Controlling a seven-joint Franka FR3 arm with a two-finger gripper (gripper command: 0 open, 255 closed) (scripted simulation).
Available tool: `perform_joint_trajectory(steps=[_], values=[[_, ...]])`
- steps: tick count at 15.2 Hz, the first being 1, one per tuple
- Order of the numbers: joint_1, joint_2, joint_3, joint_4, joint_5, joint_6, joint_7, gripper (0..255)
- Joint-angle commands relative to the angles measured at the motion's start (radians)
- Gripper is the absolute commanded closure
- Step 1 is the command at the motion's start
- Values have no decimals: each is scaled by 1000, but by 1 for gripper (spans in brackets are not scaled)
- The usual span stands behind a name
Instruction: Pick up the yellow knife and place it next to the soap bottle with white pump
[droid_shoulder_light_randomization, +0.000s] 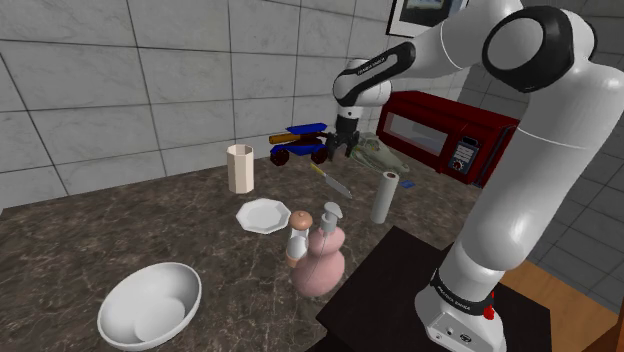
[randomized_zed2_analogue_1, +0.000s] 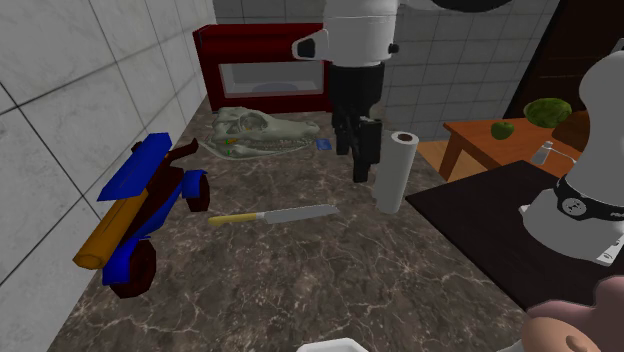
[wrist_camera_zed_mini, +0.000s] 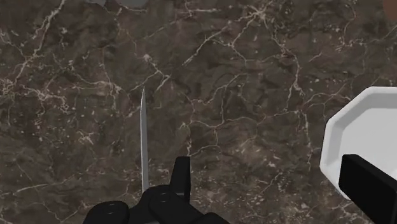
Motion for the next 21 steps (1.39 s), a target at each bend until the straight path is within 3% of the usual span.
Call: perform_joint_trajectory(steps=[1, 10, 18, 21], values=[[-10, 79, -9, 51, 18, 15, -24, 0], [-87, 430, -13, 322, 99, 43, -112, 0], [-177, 747, 2, 652, 136, -6, -141, 0], [-179, 768, 7, 645, 142, 22, -145, 0]])
